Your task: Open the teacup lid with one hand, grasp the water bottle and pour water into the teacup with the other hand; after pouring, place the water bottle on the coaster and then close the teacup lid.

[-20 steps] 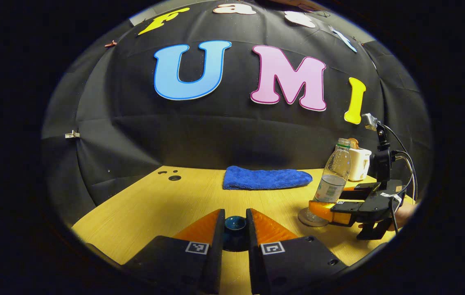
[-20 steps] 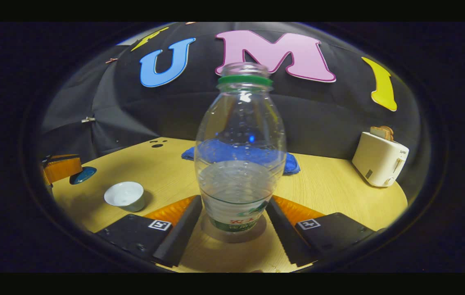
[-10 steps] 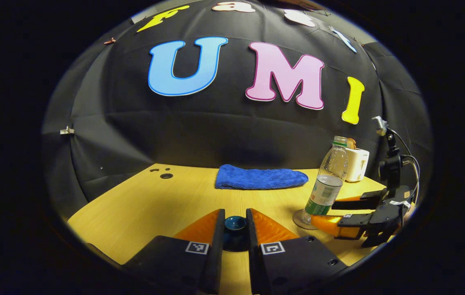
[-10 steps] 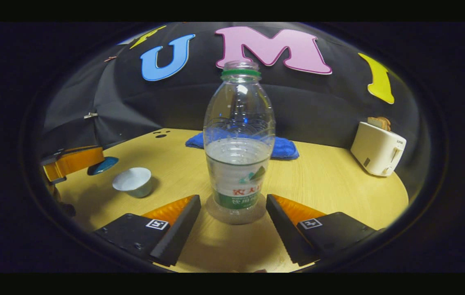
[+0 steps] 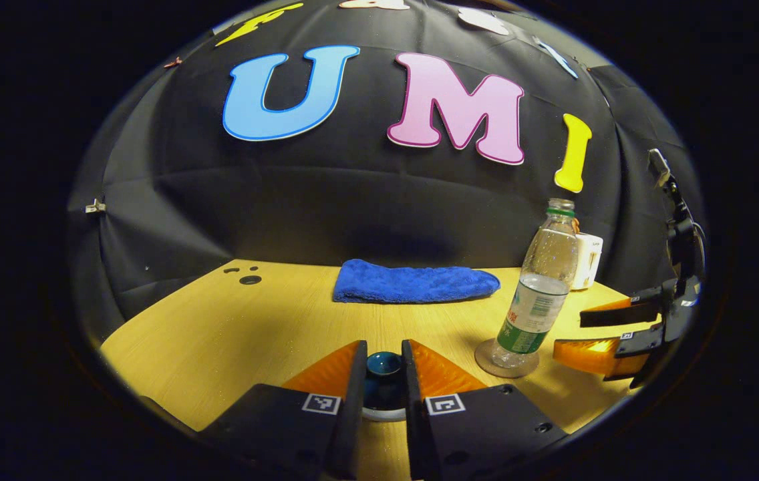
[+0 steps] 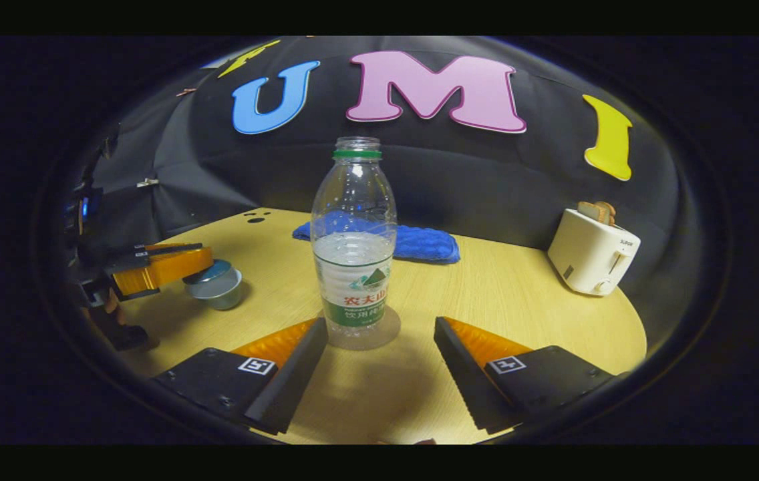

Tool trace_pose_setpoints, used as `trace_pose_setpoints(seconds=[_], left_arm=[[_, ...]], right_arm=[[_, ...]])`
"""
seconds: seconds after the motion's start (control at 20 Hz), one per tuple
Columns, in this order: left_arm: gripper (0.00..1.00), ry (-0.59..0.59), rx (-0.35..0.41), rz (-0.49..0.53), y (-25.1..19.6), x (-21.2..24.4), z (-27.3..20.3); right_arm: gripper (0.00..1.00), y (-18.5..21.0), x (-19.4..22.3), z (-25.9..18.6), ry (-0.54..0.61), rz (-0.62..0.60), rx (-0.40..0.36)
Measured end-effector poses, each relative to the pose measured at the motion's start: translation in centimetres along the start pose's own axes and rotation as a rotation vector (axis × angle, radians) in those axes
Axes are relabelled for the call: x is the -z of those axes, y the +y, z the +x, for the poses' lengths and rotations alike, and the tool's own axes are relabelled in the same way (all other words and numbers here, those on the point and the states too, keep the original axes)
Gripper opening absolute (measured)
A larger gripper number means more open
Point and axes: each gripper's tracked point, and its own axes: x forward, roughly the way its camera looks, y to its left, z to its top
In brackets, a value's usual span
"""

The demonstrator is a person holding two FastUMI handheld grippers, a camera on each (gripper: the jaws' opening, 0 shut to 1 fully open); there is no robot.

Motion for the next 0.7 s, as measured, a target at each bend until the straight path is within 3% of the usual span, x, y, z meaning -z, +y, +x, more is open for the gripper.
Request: trace_pose_setpoints(seconds=[0.4,0.45,0.5,0.55,0.7], left_arm=[[0.41,0.008,0.021,0.044,-0.7,0.5,0.0],[0.42,-0.004,0.025,0.055,-0.8,0.0,-0.2],[0.36,-0.018,0.025,0.065,-0.9,-0.7,-0.5],[0.41,-0.029,0.025,0.071,-0.9,-1.5,-0.9],[0.41,-0.051,0.029,0.058,-1.0,-4.5,-2.5]], right_arm=[[0.99,-0.5,-0.8,0.3,-0.009,0.017,0.015],[0.99,-0.6,-1.0,0.0,-0.014,0.014,0.018],[0.99,-0.6,-1.5,-0.1,-0.02,0.012,0.019],[0.99,-0.5,-1.9,-0.4,-0.027,0.009,0.02],[0.99,-0.2,-5.1,-2.3,-0.067,0.006,0.029]])
